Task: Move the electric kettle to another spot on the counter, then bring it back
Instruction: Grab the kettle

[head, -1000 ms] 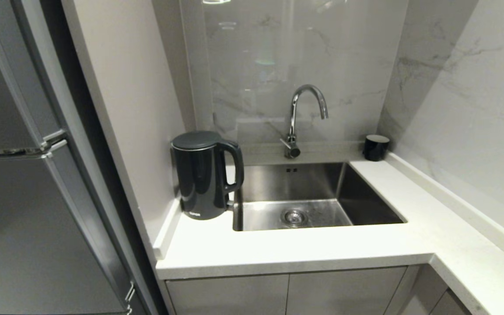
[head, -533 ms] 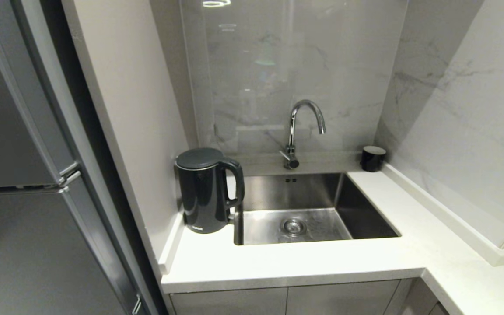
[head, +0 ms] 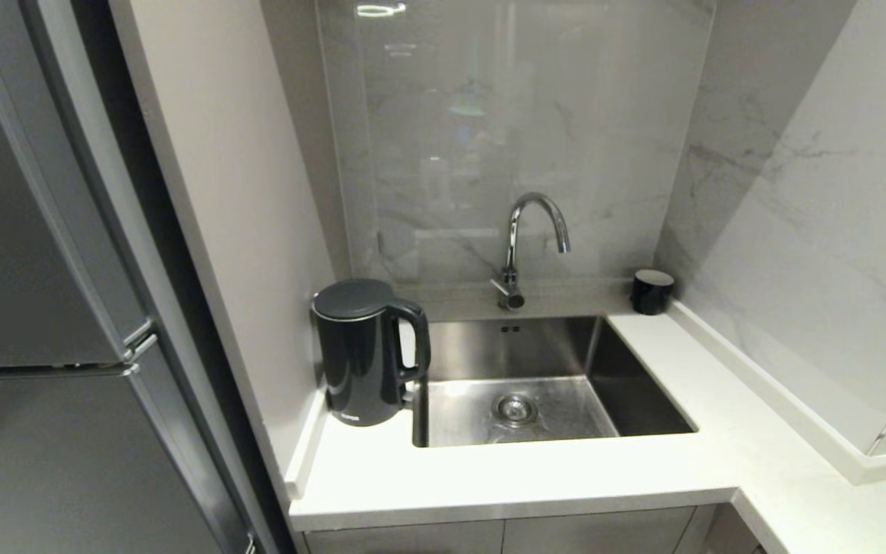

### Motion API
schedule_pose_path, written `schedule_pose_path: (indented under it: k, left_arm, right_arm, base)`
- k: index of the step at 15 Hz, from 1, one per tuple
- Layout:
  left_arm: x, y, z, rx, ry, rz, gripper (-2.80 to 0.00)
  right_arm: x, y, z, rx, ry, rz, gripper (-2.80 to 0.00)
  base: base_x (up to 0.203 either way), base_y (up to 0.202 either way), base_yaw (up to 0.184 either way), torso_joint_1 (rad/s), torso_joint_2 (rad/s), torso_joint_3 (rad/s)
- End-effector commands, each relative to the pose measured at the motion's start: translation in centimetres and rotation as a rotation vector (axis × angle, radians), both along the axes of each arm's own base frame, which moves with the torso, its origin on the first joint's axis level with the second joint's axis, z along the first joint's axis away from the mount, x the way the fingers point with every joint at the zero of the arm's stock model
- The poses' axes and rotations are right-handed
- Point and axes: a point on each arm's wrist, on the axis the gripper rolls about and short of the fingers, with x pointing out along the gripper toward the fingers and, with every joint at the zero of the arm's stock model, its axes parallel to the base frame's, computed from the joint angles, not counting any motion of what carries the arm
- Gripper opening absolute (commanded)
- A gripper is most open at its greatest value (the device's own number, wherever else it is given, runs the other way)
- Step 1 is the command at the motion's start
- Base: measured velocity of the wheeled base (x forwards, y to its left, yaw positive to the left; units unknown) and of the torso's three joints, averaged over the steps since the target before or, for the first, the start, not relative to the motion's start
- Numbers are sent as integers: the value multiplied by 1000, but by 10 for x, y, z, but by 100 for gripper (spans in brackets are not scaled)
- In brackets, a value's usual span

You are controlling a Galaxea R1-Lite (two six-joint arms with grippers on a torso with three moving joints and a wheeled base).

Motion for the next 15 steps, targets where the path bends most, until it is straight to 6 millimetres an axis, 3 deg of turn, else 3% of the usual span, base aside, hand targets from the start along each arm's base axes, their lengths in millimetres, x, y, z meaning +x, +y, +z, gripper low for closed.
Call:
schedule_pose_path:
  k: [1,15]
  left_arm:
    - [0,0,-1,0,6,0,-280]
    - [0,0,-1,0,6,0,-280]
  right_arm:
    - [0,0,0,0,1,0,-280]
    - [0,0,0,0,2,1,-280]
  base:
    - [0,0,0,134,-338,-195]
    - [0,0,0,123,-276,-155]
